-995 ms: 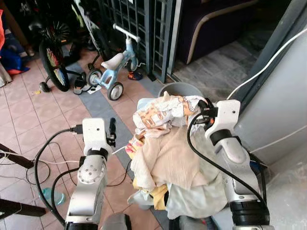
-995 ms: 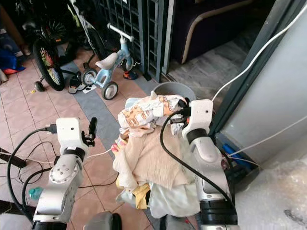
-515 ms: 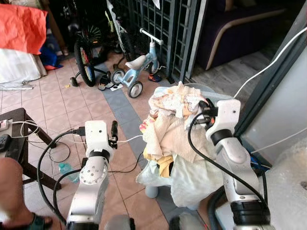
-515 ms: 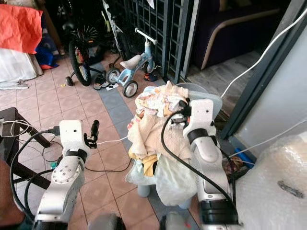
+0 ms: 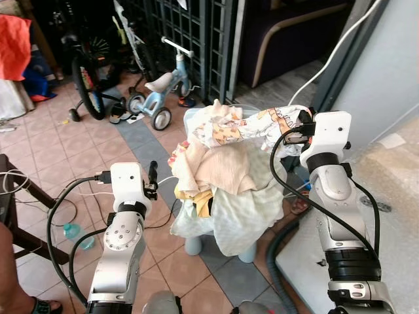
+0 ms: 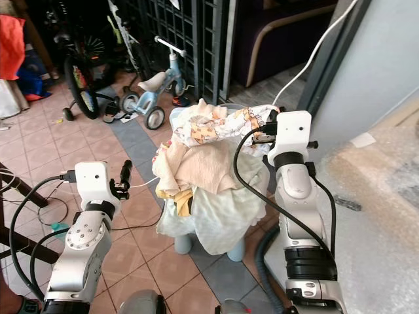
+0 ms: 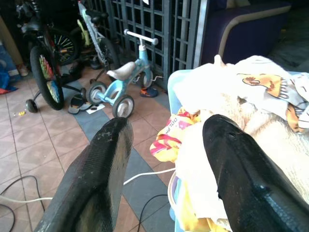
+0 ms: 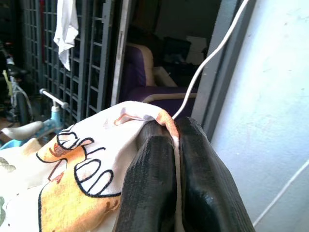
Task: Clothes washing
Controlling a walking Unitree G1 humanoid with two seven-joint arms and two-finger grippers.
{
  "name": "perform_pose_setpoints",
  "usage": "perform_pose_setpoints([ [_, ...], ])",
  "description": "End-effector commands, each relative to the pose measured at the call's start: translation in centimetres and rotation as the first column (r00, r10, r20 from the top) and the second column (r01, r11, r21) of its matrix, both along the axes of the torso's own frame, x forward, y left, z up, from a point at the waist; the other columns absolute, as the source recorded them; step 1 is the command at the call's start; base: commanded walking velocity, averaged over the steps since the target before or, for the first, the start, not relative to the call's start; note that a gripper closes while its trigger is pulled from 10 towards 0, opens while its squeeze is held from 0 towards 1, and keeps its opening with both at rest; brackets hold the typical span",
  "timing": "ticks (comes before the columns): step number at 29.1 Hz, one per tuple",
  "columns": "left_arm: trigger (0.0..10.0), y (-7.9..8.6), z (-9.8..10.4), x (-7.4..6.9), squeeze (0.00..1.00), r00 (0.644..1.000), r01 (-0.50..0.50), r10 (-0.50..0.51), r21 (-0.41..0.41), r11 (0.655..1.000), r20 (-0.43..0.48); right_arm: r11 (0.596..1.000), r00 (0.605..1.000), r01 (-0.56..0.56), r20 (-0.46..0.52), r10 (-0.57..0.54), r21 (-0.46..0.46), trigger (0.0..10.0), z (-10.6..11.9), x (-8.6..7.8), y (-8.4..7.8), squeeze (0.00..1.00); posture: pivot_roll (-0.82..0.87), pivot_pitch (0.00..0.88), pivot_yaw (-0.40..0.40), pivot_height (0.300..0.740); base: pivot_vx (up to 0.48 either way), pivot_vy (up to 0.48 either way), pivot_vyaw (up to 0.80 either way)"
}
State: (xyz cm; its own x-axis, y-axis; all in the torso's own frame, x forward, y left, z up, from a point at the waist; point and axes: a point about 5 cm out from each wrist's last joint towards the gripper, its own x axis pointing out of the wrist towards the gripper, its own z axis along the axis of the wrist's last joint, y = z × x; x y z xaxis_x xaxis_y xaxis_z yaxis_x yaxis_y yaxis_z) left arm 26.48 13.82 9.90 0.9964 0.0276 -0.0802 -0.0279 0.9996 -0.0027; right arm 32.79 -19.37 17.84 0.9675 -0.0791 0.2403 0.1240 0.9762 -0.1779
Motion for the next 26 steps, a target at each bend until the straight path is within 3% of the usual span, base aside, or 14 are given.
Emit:
perform_pose_setpoints([
  [1, 10.0, 0.5, 0.0, -0.1, 0.00, 1.000, -0.005, 0.005, 0.000, 1.000, 0.005, 0.999, 0.998, 0.048, 0.034, -0.048, -0.012, 10.0, 0.8, 0.4, -0.6, 0.00, 0.01, 0.029, 0.029, 0.740, 0.000, 0.000, -0.80],
  [6, 10.0, 0.3, 0.0, -0.2, 0.00, 1.000, 0.008, -0.008, -0.017, 1.000, 0.005, 0.994, 0.993, 0.102, 0.059, -0.100, -0.033, 10.0, 1.5, 0.9, -1.6, 0.00, 0.01, 0.031, 0.025, 0.740, 0.000, 0.000, -0.80],
  [12, 10.0, 0.3, 0.0, -0.2, 0.00, 1.000, 0.007, -0.007, -0.024, 1.000, 0.004, 0.989, 0.986, 0.143, 0.091, -0.139, -0.047, 10.0, 1.8, 0.9, -2.1, 0.00, 0.01, 0.030, 0.023, 0.740, 0.000, -0.278, -0.80],
  [21, 10.0, 0.4, -0.1, -0.1, 0.00, 1.000, 0.002, -0.002, -0.035, 0.999, 0.000, 0.945, 0.937, 0.313, 0.194, -0.290, -0.098, 10.0, 4.2, 1.4, -5.2, 0.00, 0.01, 0.027, 0.021, 0.740, 0.000, -0.174, -0.80],
  [26, 10.0, 0.4, -0.1, -0.1, 0.00, 1.000, -0.001, 0.001, -0.040, 0.999, 0.001, 0.937, 0.932, 0.331, 0.193, -0.307, -0.107, 10.0, 4.4, 1.6, -5.7, 0.00, 0.01, 0.027, 0.021, 0.740, 0.000, 0.000, -0.80],
])
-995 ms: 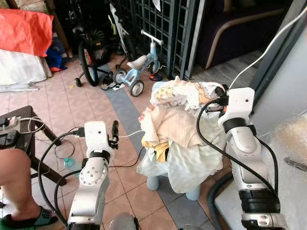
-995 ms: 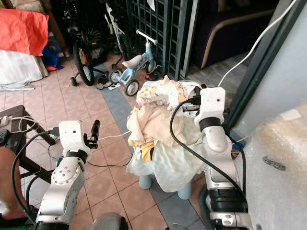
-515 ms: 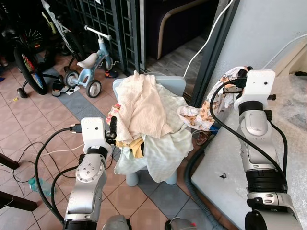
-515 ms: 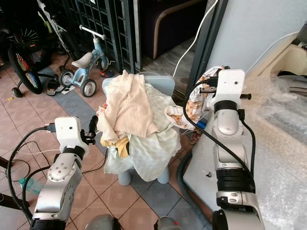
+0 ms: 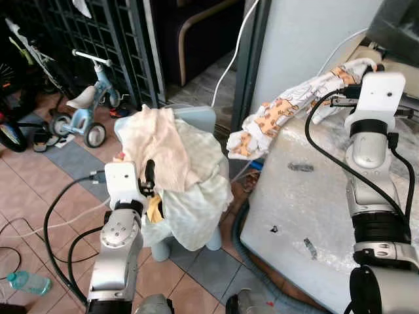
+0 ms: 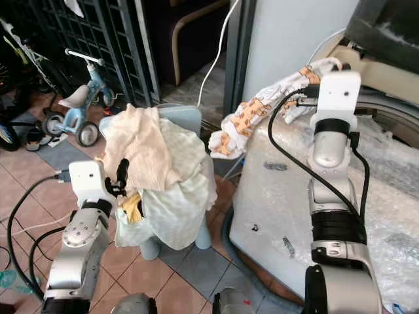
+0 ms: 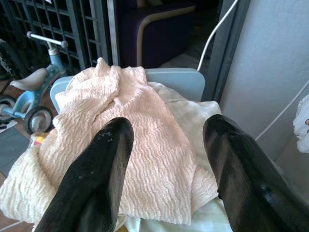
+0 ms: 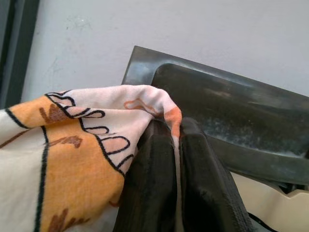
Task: Clothes washing
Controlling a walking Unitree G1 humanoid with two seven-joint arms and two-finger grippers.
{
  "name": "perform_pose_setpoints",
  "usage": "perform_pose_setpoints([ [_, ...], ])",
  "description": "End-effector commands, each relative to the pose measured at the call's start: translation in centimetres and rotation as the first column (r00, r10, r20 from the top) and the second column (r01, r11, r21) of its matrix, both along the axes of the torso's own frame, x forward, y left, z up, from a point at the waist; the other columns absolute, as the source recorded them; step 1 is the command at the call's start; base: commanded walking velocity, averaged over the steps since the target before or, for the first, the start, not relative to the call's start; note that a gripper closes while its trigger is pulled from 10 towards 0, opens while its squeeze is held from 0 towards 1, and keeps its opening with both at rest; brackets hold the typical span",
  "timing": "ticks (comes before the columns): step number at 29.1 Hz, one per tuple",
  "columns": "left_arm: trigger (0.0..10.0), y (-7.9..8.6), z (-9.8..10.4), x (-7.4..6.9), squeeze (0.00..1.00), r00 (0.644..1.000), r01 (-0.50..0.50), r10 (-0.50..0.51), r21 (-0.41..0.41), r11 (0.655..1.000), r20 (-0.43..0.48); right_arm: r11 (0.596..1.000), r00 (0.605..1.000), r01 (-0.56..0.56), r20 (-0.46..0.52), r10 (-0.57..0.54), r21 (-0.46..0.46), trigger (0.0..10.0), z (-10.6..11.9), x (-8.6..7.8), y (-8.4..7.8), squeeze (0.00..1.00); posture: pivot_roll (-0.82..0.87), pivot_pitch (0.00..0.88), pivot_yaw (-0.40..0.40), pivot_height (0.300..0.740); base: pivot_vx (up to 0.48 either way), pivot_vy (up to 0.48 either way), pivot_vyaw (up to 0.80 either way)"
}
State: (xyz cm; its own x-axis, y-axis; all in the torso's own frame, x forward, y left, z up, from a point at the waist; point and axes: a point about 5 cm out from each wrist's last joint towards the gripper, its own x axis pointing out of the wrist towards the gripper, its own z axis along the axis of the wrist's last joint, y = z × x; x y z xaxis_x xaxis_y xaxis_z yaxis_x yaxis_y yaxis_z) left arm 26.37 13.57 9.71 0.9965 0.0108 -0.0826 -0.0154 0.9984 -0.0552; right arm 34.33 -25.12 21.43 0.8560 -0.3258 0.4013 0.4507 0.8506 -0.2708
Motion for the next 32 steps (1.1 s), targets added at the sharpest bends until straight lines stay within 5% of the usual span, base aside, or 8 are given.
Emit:
perform_pose_setpoints([
  [1, 10.0, 0.6, 0.1, 0.0, 0.00, 1.000, -0.015, 0.015, 0.014, 1.000, 0.002, 1.000, 0.999, 0.016, 0.029, -0.016, -0.002, 10.0, 0.9, 0.2, -0.2, 0.00, 0.01, 0.026, 0.020, 0.740, 0.000, 0.000, -0.80],
  [7, 10.0, 0.7, 0.1, 0.0, 0.00, 1.000, -0.018, 0.018, 0.022, 1.000, -0.001, 0.986, 0.994, 0.111, -0.017, -0.110, 0.121, 10.0, 0.7, 1.0, -2.1, 0.00, 0.02, 0.028, 0.023, 0.740, 0.000, 0.000, -0.74],
  [12, 10.0, 0.7, 0.1, -0.1, 0.00, 1.000, -0.015, 0.015, 0.024, 1.000, 0.000, 0.981, 0.984, 0.155, -0.104, -0.144, 0.115, 10.0, 0.5, 2.0, -3.0, 0.00, 0.02, 0.027, 0.024, 0.740, 0.000, 0.000, 0.00],
  [19, 10.0, 0.6, 0.0, -0.1, 0.00, 1.000, -0.017, 0.017, 0.020, 1.000, -0.004, 0.978, 0.951, 0.024, -0.305, 0.041, 0.205, 10.0, -1.1, 3.6, -2.5, 0.03, 0.02, 0.028, 0.019, 0.740, 0.000, 0.000, 0.00],
  [20, 10.0, 0.6, 0.0, -0.1, 0.00, 1.000, -0.017, 0.017, 0.020, 1.000, -0.005, 0.975, 0.945, 0.007, -0.320, 0.066, 0.221, 10.0, -1.4, 3.7, -2.4, 1.00, 0.02, 0.028, 0.019, 0.740, 0.000, 0.000, 0.00],
  [23, 10.0, 0.5, 0.0, -0.1, 0.00, 1.000, -0.018, 0.018, 0.024, 1.000, -0.006, 0.944, 0.932, -0.159, -0.270, 0.240, 0.290, 10.0, -0.7, 4.4, -0.7, 1.00, 0.02, 0.028, 0.015, 0.740, 0.000, 0.000, 0.00],
  [32, 10.0, 0.5, 0.0, -0.2, 0.00, 1.000, -0.022, 0.022, 0.019, 1.000, -0.008, 0.901, 0.928, -0.344, -0.052, 0.370, 0.264, 10.0, 2.1, 4.2, 1.0, 1.00, 0.02, 0.032, 0.014, 0.740, 0.000, 0.000, 0.00],
])
